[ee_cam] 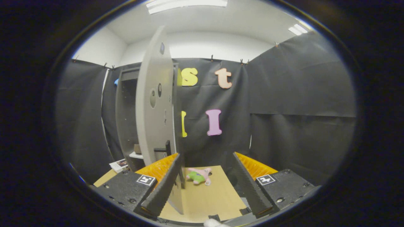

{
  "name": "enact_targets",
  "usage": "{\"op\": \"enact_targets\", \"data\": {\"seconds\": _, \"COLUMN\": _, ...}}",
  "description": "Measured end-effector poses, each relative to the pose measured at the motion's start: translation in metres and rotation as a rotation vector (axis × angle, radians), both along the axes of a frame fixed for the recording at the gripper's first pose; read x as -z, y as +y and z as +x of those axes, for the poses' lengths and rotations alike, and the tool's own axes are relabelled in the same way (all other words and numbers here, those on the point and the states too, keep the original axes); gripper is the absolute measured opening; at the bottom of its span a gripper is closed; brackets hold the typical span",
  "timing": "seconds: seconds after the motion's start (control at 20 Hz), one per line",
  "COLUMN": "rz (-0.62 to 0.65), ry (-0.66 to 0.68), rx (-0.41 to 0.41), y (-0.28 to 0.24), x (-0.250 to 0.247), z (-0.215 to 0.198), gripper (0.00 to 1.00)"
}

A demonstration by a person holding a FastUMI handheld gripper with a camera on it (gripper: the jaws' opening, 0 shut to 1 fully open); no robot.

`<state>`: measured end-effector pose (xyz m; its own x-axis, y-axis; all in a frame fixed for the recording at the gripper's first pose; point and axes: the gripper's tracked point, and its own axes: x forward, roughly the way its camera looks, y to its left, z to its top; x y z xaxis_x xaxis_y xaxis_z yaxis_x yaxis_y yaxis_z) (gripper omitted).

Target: Open the shoe cabinet door, grab the shoes and put them into the shoe cabinet, then close the shoe cabinet door.

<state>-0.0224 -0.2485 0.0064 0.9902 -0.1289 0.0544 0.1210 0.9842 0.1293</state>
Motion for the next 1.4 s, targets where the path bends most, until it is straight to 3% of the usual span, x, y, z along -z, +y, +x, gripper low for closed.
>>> {"op": "enact_targets", "data": {"seconds": 0.35, "rz": -0.031, "ry": 0.051, "rx": -0.216, "y": 0.017, "x": 0.011, "z": 0.061, "gripper": 1.0}}
{"op": "enact_targets", "data": {"seconds": 0.65, "rz": -0.003, "ry": 0.077, "rx": -0.358, "y": 0.042, "x": 0.012, "z": 0.07, "gripper": 0.96}}
{"op": "enact_targets", "data": {"seconds": 0.95, "rz": -0.024, "ry": 0.086, "rx": -0.424, "y": 0.103, "x": 0.013, "z": 0.073, "gripper": 0.96}}
{"op": "enact_targets", "data": {"seconds": 1.4, "rz": -0.048, "ry": 0.116, "rx": -0.451, "y": 0.192, "x": 0.014, "z": 0.115, "gripper": 0.96}}
